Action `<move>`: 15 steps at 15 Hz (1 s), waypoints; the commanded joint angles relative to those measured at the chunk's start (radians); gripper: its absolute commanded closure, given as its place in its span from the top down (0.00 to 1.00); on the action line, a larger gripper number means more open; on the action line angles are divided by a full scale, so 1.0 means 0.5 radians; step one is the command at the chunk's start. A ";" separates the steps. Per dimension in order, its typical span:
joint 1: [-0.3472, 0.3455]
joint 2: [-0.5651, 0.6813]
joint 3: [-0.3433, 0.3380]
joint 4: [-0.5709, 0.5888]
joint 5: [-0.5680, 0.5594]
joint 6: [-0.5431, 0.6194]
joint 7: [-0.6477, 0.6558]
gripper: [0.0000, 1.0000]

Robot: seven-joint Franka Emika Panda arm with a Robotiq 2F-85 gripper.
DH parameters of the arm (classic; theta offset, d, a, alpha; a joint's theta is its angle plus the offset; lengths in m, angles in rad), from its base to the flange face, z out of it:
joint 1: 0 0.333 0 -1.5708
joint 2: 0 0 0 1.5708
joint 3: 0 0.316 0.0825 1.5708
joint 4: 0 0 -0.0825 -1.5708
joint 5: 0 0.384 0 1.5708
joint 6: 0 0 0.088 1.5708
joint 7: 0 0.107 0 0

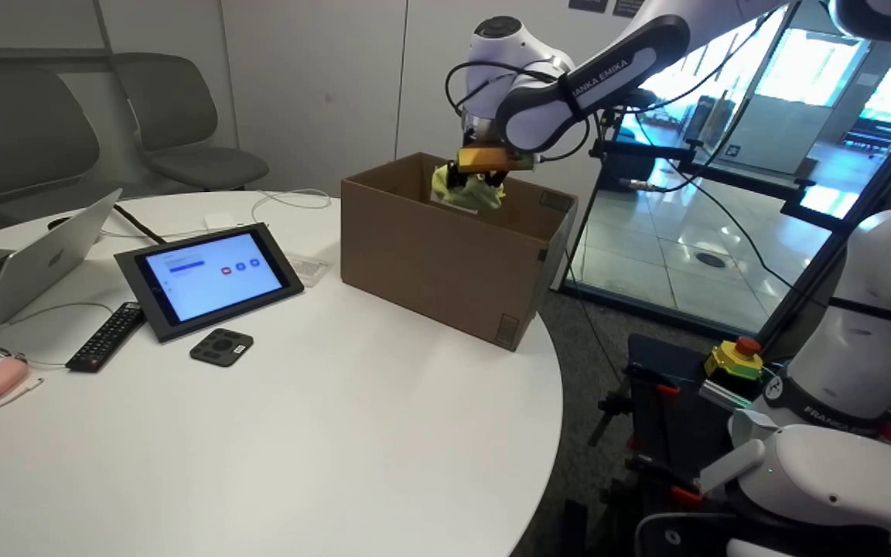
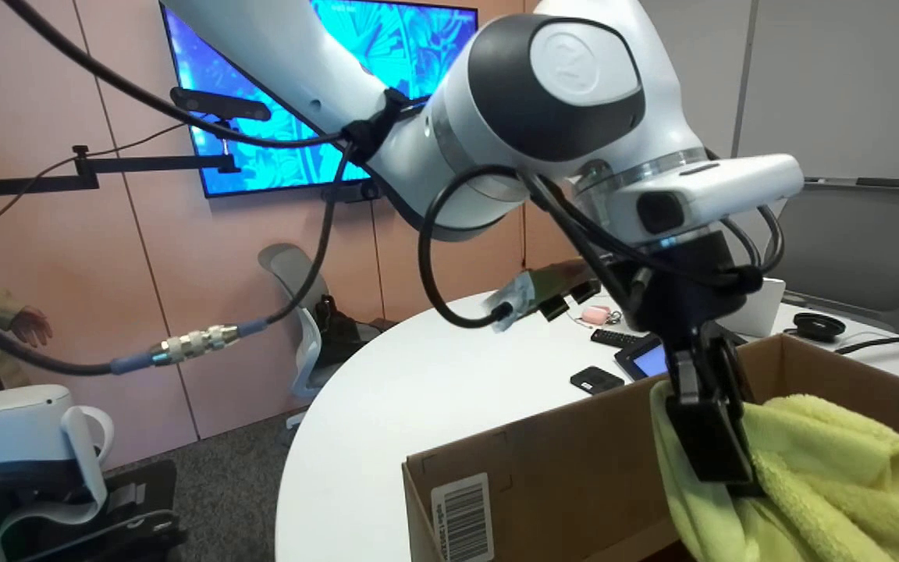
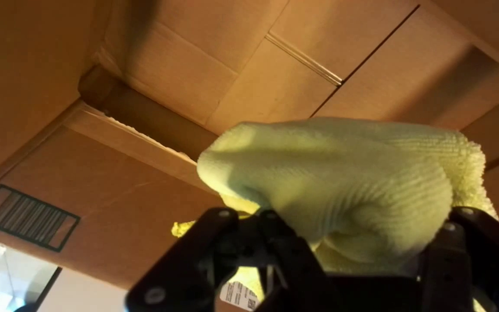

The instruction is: Put the marker on the towel, fold the towel twice, place the towel inside the box

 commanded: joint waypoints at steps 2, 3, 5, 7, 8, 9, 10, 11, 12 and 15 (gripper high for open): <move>-0.045 0.179 -0.010 0.180 0.154 -0.103 -0.026 0.00; -0.057 0.210 -0.008 0.206 0.193 -0.113 -0.040 0.00; -0.069 0.263 -0.009 0.248 0.253 -0.125 -0.050 0.00; -0.077 0.309 -0.014 0.286 0.298 -0.126 -0.049 0.25; -0.082 0.324 -0.012 0.299 0.323 -0.124 -0.056 0.26; -0.085 0.338 -0.014 0.311 0.339 -0.123 -0.059 0.32; -0.087 0.346 -0.015 0.319 0.351 -0.121 -0.066 0.41; -0.089 0.350 -0.016 0.322 0.361 -0.120 -0.065 0.48; -0.088 0.353 -0.017 0.330 0.371 -0.125 -0.069 0.58; -0.082 0.322 -0.017 0.297 0.378 -0.096 -0.072 0.80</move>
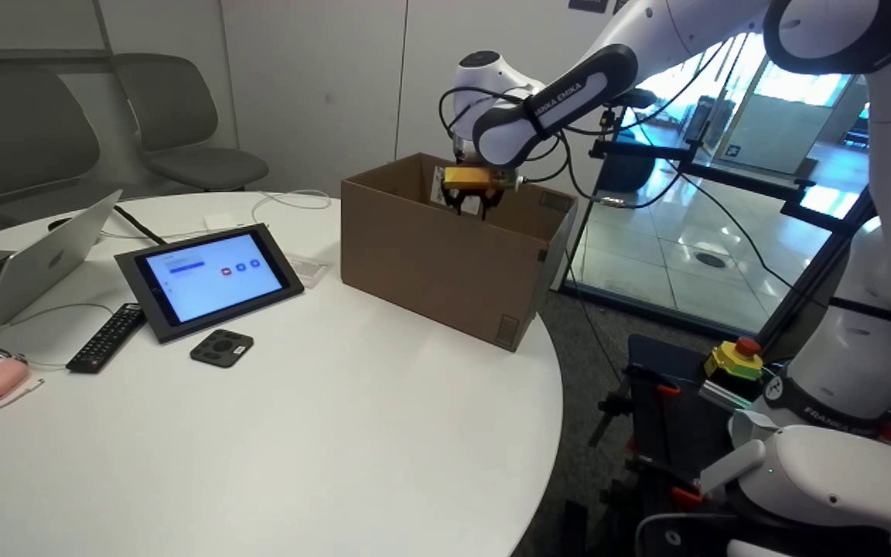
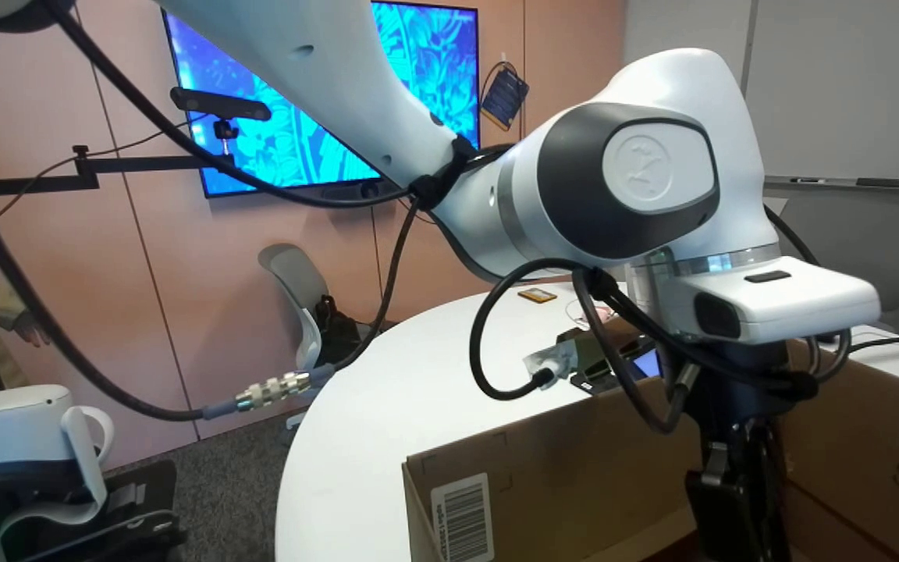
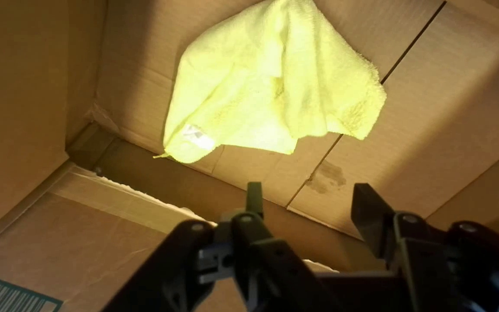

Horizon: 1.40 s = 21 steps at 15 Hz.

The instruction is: Put the marker on the towel, fold the towel twice, place the towel inside the box

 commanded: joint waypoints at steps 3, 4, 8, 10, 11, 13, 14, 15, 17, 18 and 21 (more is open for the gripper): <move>0.057 -0.120 -0.003 -0.045 0.002 0.031 -0.115 1.00; 0.085 -0.162 -0.006 -0.064 -0.027 0.024 -0.133 1.00; 0.226 -0.399 0.004 -0.148 -0.181 0.004 -0.143 1.00; 0.285 -0.519 0.044 -0.181 -0.269 -0.002 -0.175 1.00; 0.310 -0.572 0.067 -0.192 -0.314 -0.004 -0.188 1.00; 0.347 -0.688 0.146 -0.232 -0.363 -0.010 -0.276 1.00; 0.354 -0.747 0.193 -0.259 -0.362 -0.006 -0.344 1.00; 0.359 -0.804 0.249 -0.280 -0.334 -0.009 -0.435 1.00; 0.371 -0.917 0.354 -0.330 -0.272 -0.026 -0.601 1.00; 0.372 -0.972 0.403 -0.359 -0.235 -0.023 -0.692 1.00; 0.372 -1.114 0.531 -0.427 0.000 -0.064 -1.026 1.00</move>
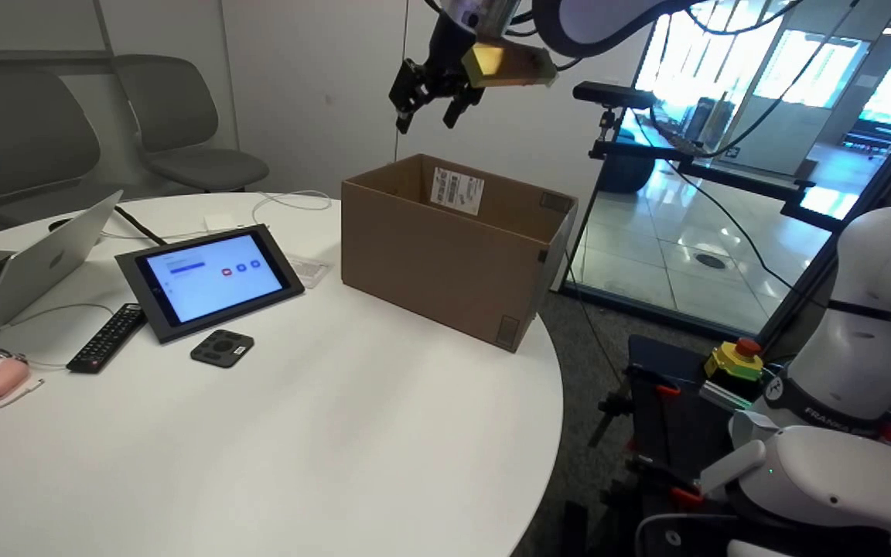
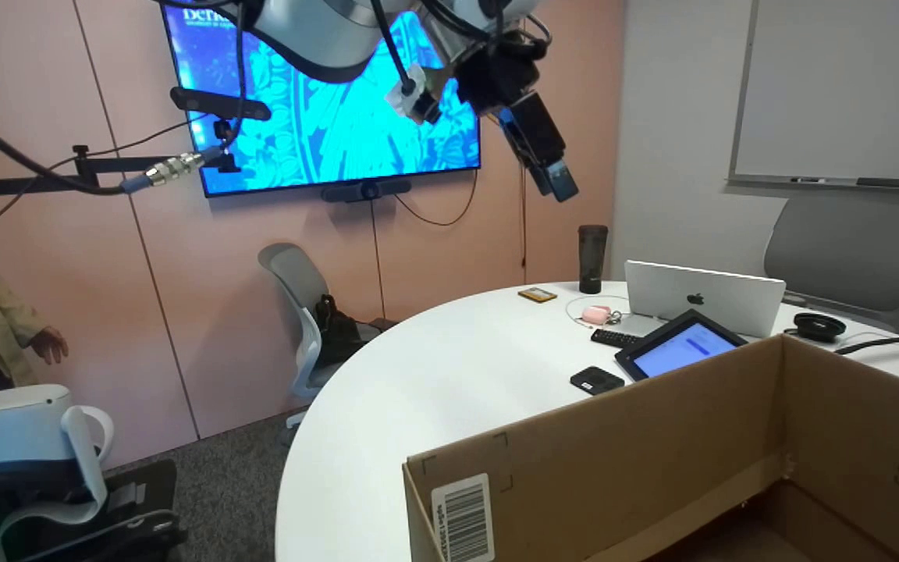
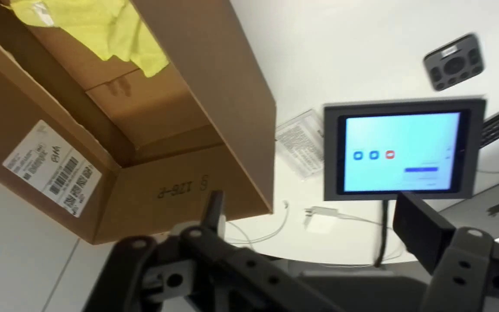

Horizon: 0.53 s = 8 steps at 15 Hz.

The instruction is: Put the marker on the towel, fold the towel twice, place the towel inside the box

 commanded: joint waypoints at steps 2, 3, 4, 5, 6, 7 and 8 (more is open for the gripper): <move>-0.014 -0.256 0.145 -0.118 0.454 -0.126 -0.586 1.00; -0.012 -0.280 0.164 -0.100 0.565 -0.230 -0.676 1.00; -0.015 -0.296 0.174 -0.073 0.666 -0.329 -0.773 1.00; -0.014 -0.304 0.188 -0.042 0.727 -0.436 -0.806 1.00; -0.017 -0.315 0.193 -0.015 0.784 -0.547 -0.853 1.00; -0.020 -0.324 0.196 0.010 0.830 -0.649 -0.889 1.00; -0.024 -0.330 0.197 0.038 0.862 -0.752 -0.908 1.00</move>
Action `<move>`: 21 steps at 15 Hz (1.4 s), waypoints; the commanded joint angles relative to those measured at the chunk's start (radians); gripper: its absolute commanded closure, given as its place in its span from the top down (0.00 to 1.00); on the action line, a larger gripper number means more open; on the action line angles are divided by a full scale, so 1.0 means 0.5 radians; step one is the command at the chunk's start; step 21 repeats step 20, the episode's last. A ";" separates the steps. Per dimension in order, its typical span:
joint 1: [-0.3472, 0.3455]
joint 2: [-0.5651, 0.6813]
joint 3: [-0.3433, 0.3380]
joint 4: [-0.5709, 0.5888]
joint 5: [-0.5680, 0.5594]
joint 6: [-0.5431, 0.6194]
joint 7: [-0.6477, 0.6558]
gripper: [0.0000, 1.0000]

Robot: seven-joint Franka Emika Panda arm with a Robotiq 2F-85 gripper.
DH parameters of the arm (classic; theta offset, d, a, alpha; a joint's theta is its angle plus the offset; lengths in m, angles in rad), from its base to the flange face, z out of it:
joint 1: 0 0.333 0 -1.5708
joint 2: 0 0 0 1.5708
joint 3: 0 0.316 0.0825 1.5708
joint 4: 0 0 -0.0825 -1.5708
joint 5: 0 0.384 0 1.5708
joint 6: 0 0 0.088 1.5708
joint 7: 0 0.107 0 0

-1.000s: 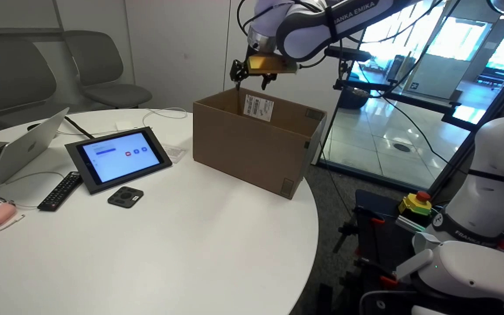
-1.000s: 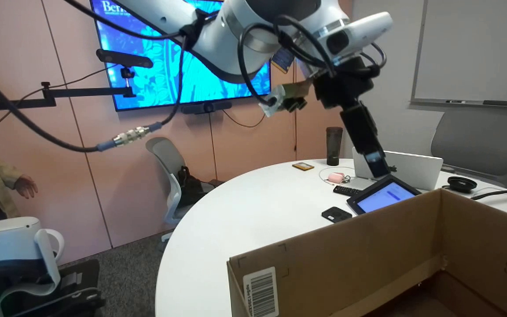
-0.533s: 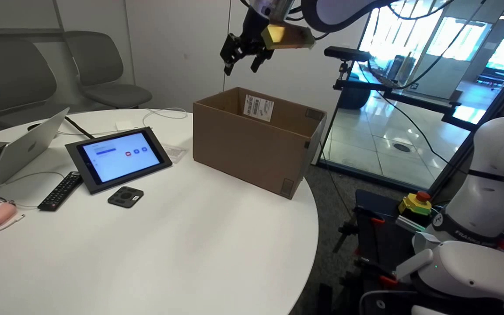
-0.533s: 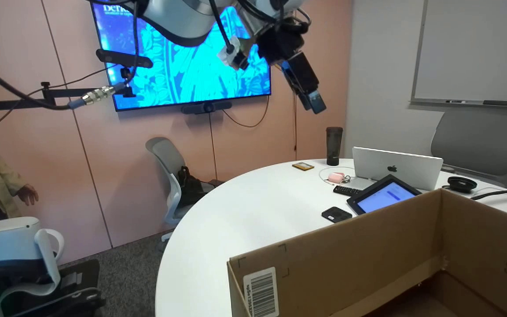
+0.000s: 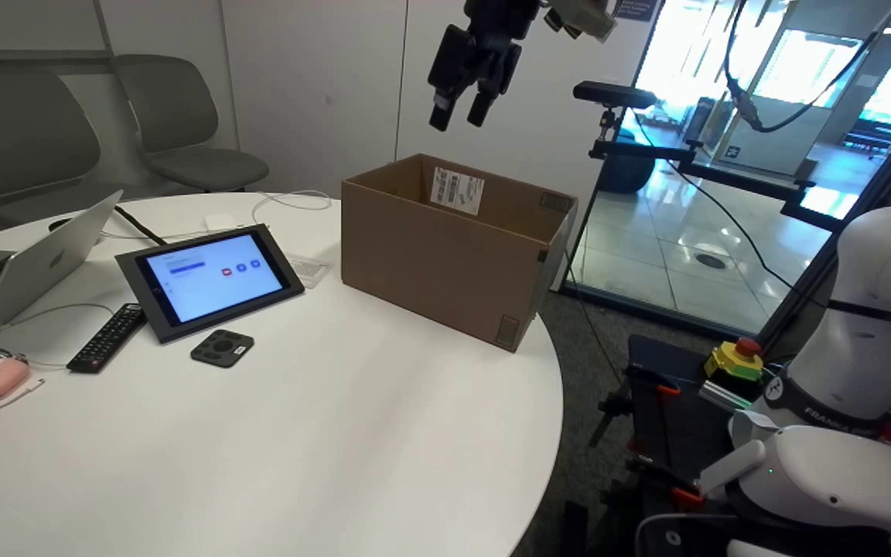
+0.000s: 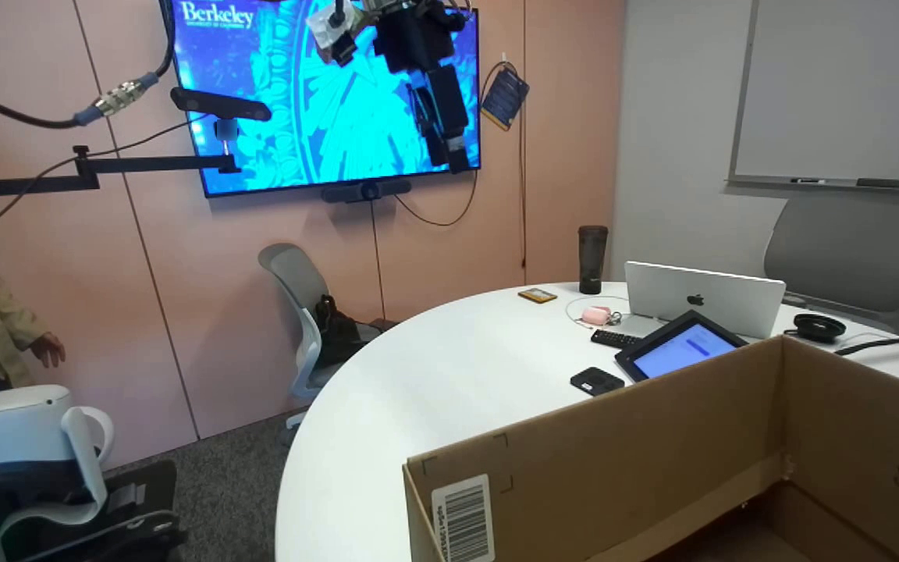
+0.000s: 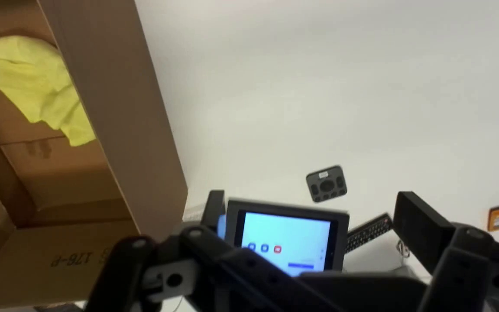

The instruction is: Put the marker on the towel, fold the towel twice, place the towel inside the box

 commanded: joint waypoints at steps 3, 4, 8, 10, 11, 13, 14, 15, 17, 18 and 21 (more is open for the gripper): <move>-0.035 -0.060 0.014 0.144 0.238 -0.469 -0.209 1.00; -0.037 -0.071 0.012 0.151 0.269 -0.505 -0.241 1.00; -0.049 -0.085 -0.003 0.217 0.414 -0.651 -0.388 1.00; -0.061 -0.075 -0.013 0.260 0.465 -0.732 -0.442 1.00; -0.064 -0.069 -0.015 0.280 0.483 -0.773 -0.460 1.00; -0.075 -0.054 -0.015 0.321 0.489 -0.849 -0.482 1.00; -0.079 -0.060 -0.011 0.318 0.479 -0.847 -0.486 1.00; -0.078 -0.062 0.005 0.261 0.439 -0.785 -0.430 1.00; -0.079 -0.059 0.005 0.256 0.439 -0.788 -0.431 1.00; -0.079 -0.056 0.006 0.251 0.439 -0.787 -0.431 1.00; -0.079 -0.050 0.007 0.249 0.438 -0.787 -0.430 1.00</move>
